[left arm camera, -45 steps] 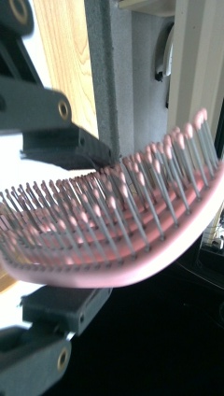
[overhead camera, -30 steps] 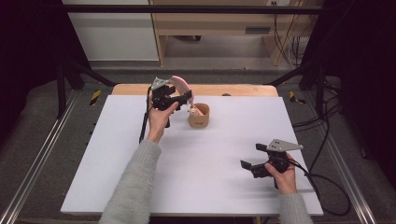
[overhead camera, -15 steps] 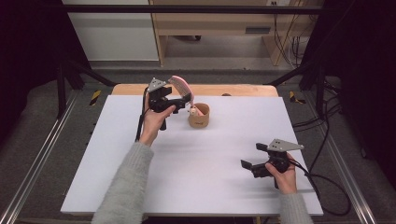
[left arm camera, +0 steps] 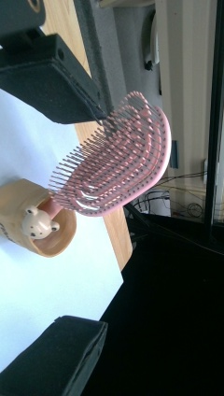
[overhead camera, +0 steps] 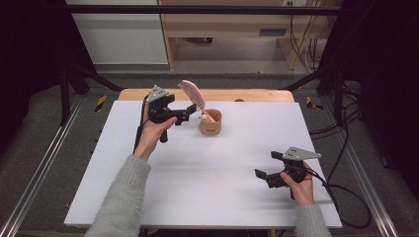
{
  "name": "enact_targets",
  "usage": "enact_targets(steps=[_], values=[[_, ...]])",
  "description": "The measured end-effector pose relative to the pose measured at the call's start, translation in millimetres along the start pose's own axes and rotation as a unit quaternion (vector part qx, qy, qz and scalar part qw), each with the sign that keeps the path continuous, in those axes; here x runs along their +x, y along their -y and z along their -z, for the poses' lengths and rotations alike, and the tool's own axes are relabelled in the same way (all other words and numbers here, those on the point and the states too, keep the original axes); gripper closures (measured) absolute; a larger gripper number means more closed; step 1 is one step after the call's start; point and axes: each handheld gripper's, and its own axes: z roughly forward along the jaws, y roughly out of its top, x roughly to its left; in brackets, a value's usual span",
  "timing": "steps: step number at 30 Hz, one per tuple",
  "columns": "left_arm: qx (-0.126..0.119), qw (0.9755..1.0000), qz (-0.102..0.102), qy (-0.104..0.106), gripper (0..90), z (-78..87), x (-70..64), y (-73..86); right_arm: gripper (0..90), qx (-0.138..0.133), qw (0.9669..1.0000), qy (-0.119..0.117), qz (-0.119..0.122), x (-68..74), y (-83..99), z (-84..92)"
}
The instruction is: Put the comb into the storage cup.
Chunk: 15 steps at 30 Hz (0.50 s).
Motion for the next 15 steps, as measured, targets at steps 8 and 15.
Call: enact_targets(steps=[8, 15], values=[[0.006, 0.9996, -0.009, 0.025, 0.6, 19.3, 3.1, 12.3, 0.3, 0.0, 1.0, 0.0, 0.0, -0.1, 0.1, -0.5], [0.012, 0.999, -0.018, 0.038, 0.6, 36.7, 3.6, 25.4, 0.3, -0.002, 1.0, 0.001, 0.0, 0.1, 0.2, -0.5]])
